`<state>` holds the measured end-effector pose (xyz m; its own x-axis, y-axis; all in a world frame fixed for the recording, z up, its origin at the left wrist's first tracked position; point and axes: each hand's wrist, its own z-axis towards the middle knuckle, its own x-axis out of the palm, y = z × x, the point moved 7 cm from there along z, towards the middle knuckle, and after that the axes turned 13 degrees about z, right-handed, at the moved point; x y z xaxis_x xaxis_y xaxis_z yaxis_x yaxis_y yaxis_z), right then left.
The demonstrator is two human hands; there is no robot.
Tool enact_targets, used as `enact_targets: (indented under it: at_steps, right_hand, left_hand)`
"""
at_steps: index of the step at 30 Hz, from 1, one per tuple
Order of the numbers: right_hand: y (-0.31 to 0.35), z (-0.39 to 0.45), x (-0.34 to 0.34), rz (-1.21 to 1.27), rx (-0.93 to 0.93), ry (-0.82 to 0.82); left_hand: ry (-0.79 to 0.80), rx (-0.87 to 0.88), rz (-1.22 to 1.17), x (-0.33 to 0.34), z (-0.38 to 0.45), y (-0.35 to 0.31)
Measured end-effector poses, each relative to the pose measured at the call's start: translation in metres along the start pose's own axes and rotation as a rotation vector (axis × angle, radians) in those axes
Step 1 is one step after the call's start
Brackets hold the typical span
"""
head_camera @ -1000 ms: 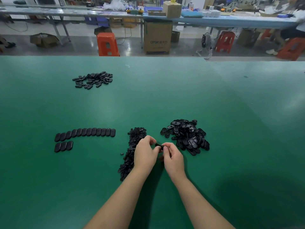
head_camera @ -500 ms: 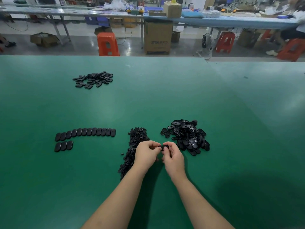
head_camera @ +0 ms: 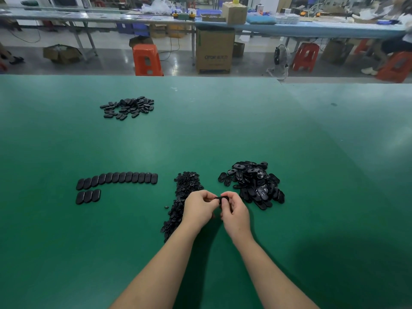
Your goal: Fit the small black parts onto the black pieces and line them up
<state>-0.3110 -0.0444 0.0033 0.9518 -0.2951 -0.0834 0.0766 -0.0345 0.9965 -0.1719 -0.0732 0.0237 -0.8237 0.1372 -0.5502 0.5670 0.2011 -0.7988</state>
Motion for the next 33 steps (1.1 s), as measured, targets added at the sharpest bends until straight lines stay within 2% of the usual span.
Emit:
enact_targets:
  at_steps: [21, 33]
  right_hand:
    - [0.005, -0.002, -0.001, 0.04, 0.025, 0.013]
    - [0.001, 0.001, -0.001, 0.018, 0.017, 0.02]
  left_hand:
    - [-0.062, -0.051, 0.011, -0.002, -0.01, -0.003]
    - [0.005, -0.099, -0.241, 0.005, -0.011, 0.004]
